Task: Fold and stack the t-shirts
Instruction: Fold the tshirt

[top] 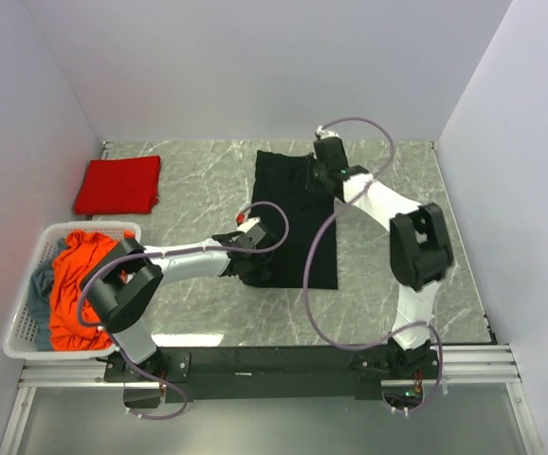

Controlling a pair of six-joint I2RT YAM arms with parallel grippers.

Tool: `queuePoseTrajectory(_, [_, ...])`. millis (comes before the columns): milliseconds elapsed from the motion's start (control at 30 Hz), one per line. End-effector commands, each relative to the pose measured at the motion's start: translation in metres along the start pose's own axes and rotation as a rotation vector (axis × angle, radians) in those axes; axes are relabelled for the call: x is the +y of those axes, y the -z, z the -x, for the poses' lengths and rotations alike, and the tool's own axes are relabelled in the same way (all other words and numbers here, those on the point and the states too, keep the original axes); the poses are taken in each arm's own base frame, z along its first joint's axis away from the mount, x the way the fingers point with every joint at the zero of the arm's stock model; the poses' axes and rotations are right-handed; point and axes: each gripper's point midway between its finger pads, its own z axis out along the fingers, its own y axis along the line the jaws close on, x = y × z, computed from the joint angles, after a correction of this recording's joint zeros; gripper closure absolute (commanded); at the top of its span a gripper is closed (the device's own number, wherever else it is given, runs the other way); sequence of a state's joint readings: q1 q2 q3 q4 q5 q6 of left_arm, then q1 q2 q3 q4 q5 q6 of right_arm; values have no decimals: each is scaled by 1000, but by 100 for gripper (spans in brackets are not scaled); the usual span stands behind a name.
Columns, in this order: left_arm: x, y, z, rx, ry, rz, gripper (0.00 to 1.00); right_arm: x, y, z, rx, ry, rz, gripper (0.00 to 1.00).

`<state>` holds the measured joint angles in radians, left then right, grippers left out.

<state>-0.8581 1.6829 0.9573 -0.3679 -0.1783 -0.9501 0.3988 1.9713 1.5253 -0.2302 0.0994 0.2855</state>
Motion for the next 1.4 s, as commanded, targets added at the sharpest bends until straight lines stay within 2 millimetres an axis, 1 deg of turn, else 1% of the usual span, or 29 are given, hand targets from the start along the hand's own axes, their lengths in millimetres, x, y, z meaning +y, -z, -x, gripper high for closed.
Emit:
queuePoseTrajectory(0, [32,8,-31,106,-11,107,74,15,49,-4,-10,-44,125,78])
queuePoseTrajectory(33, [31,11,-28,97,-5,102,74,22,56,-9,-4,-67,193,77])
queuePoseTrajectory(67, [30,15,-27,92,9,102,72,18,59,-40,57,-89,216,76])
queuePoseTrajectory(100, [29,18,-24,81,18,97,70,21,74,-37,39,-130,248,75])
queuePoseTrajectory(133, [25,28,-18,54,33,74,68,20,80,-42,32,-152,272,73])
queuePoseTrajectory(167, [24,34,-14,36,51,64,63,19,85,-73,95,-171,304,72])
queuePoseTrajectory(200, [18,46,-6,4,67,26,59,22,99,-72,83,-201,335,71])
queuePoseTrajectory(233, [17,52,-2,-17,77,14,57,25,106,-79,87,-211,367,69])
queuePoseTrajectory(267, [16,57,2,-34,89,0,53,25,112,-107,148,-229,401,68])
queuePoseTrajectory(333, [12,70,12,-69,107,-45,52,34,129,-116,151,-264,473,68])
queuePoseTrajectory(367, [11,73,15,-75,115,-61,52,31,133,-138,191,-282,482,68])
queuePoseTrajectory(400, [7,77,21,-92,123,-95,52,38,145,-143,206,-309,536,68])
queuePoseTrajectory(433, [10,75,24,-96,127,-104,53,40,149,-146,200,-315,563,68])
queuePoseTrajectory(467, [8,73,24,-84,129,-126,55,38,151,-163,235,-329,572,68])
queuePoseTrajectory(533, [11,64,31,-86,147,-147,60,41,156,-174,257,-350,607,68])
queuePoseTrajectory(567, [11,59,28,-60,149,-160,65,37,154,-193,299,-377,598,68])
queuePoseTrajectory(633, [19,44,23,-35,160,-145,71,38,155,-202,316,-396,631,68])
queuePoseTrajectory(667, [25,38,21,-20,172,-134,74,34,155,-217,348,-419,624,68])
queuePoseTrajectory(733, [38,24,8,23,184,-97,81,28,152,-228,384,-481,628,68])
queuePoseTrajectory(833, [61,11,-14,75,218,-44,85,14,152,-259,465,-557,584,69])
queuePoseTrajectory(900, [69,7,-25,106,234,-31,86,6,152,-269,483,-580,559,69])
queuePoseTrajectory(1000, [92,6,-43,136,256,24,87,-4,156,-270,465,-609,549,69])
queuePoseTrajectory(1033, [94,7,-42,132,261,25,87,-10,158,-272,474,-623,527,69])
queuePoseTrajectory(1067, [96,10,-43,131,264,28,87,-13,158,-265,436,-587,519,69])
queuePoseTrajectory(1100, [96,16,-41,127,263,23,87,-18,162,-272,468,-587,480,69])
queuePoseTrajectory(1133, [95,19,-41,127,263,20,86,-20,163,-270,461,-571,465,69])
queuePoseTrajectory(1167, [98,20,-36,99,262,37,85,-22,165,-260,418,-533,467,69])
queuePoseTrajectory(1200, [99,26,-34,92,260,41,85,-25,168,-264,428,-532,441,69])
queuePoseTrajectory(1367, [97,40,-22,56,247,42,80,-32,177,-253,378,-489,404,69])
